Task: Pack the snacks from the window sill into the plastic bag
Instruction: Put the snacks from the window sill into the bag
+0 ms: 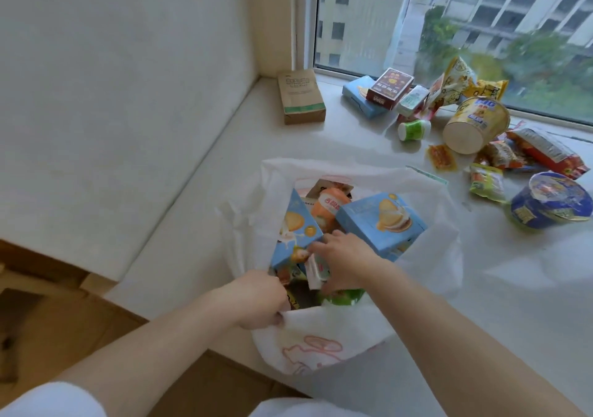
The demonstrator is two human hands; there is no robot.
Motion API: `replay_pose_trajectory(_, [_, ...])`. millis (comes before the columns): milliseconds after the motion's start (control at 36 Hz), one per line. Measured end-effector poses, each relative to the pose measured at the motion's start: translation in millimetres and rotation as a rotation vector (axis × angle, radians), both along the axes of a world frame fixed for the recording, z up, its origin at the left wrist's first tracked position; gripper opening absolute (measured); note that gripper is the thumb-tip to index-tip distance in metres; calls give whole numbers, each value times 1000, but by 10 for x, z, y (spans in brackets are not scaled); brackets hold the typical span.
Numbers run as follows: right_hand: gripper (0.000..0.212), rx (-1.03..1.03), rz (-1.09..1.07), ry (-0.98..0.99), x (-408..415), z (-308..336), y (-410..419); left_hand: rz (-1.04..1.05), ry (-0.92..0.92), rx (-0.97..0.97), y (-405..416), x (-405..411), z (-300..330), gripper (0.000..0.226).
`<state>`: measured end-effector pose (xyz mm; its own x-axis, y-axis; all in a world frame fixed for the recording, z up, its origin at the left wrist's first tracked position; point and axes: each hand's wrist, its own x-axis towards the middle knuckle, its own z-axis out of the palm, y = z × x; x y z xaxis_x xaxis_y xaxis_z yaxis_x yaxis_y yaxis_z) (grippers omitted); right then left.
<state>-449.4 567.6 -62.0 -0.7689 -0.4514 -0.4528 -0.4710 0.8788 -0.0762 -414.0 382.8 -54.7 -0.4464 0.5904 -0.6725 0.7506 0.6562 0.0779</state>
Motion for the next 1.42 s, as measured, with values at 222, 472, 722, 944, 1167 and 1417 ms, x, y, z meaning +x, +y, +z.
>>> replay_pose_trajectory(222, [46, -154, -93, -229, 219, -184, -123, 71, 20, 83, -30, -128, 85, 28])
replay_pose_trajectory(472, [26, -465, -518, 130, -20, 267, 308, 191, 254, 304, 461, -432, 320, 35])
replay_pose_trajectory(722, [21, -525, -677, 632, -95, 340, 1036, 171, 445, 590, 1401, -837, 520, 30])
replay_pose_trajectory(944, [27, -489, -1033, 471, -311, 127, 2118, 213, 399, 602, 2604, -1493, 609, 31])
replay_pose_trajectory(1167, [35, -389, -1250, 78, -794, -479, 3106, 206, 250, 259, 3562, -2277, -109, 36])
replay_pose_trajectory(1417, [42, -285, -1276, 6, -1623, -1157, 3839, 82, 164, 21, 4151, -2897, -1027, 91])
